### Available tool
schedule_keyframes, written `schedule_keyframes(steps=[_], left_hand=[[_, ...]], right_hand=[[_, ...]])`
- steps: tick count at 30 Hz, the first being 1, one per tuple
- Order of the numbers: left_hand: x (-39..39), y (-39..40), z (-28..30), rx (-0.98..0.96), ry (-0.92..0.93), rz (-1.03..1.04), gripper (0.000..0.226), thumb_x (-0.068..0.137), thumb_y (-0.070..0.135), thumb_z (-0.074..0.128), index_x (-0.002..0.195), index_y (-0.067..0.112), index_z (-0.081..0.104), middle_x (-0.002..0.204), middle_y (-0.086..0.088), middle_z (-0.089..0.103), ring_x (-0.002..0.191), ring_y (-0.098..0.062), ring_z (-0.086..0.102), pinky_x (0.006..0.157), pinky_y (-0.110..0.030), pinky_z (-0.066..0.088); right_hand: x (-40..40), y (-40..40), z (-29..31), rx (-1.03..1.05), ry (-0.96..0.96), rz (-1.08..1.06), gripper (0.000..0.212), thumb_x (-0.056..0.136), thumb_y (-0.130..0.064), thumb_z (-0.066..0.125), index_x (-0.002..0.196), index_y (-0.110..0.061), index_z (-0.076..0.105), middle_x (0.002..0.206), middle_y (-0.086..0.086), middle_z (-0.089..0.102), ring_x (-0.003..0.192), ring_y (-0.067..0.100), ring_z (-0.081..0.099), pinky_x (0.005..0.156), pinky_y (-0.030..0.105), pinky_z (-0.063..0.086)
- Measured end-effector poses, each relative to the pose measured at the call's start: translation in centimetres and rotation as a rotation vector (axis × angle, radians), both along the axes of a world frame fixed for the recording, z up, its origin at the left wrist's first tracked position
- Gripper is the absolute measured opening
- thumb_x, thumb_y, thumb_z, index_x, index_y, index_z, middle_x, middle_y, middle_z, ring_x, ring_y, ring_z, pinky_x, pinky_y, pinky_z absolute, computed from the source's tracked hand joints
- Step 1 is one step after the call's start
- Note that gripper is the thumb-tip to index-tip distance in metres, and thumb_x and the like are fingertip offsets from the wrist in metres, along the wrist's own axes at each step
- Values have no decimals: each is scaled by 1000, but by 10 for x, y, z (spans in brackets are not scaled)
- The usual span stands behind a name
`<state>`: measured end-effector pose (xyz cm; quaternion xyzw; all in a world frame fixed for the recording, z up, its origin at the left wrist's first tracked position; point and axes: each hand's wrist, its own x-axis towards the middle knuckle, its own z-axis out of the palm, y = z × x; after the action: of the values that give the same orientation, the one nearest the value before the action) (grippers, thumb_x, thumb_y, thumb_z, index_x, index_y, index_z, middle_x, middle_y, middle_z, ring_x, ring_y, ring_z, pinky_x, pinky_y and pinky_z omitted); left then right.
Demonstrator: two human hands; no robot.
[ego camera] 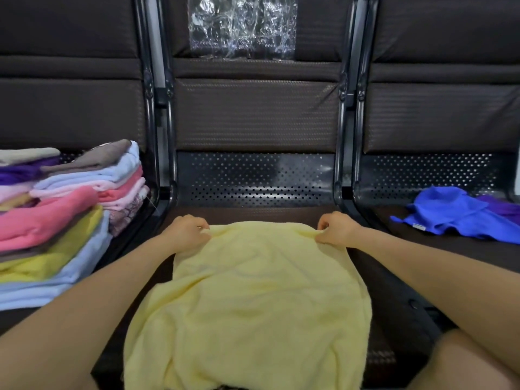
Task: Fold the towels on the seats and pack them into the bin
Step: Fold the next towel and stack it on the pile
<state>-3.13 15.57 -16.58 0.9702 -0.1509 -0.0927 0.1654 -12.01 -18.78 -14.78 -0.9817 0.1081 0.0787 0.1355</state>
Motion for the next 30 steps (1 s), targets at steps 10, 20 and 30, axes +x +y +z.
schedule_keyframes(steps=[10, 20, 30], left_hand=[[-9, -4, 6, -172, 66, 39, 30, 84, 29, 68, 111, 30, 57, 112, 8, 55, 101, -12, 51, 80, -25, 41], [-19, -6, 33, -415, 101, 97, 12, 87, 14, 65, 95, 18, 73, 89, 8, 65, 88, -9, 60, 75, -23, 48], [-51, -6, 75, -429, -225, 186, 15, 87, 15, 59, 79, 27, 66, 81, 8, 64, 85, -16, 61, 74, -30, 47]], right_hand=[[-5, -1, 6, 471, 19, -294, 28, 86, -24, 68, 111, -11, 63, 95, 8, 61, 78, 19, 58, 56, 25, 42], [-8, 2, 15, 741, -143, -199, 11, 84, -8, 71, 86, -12, 61, 94, 8, 63, 87, 23, 62, 71, 30, 51], [-35, -6, 48, 630, -283, -205, 11, 88, -14, 68, 88, -3, 69, 87, 14, 67, 74, 19, 60, 66, 27, 50]])
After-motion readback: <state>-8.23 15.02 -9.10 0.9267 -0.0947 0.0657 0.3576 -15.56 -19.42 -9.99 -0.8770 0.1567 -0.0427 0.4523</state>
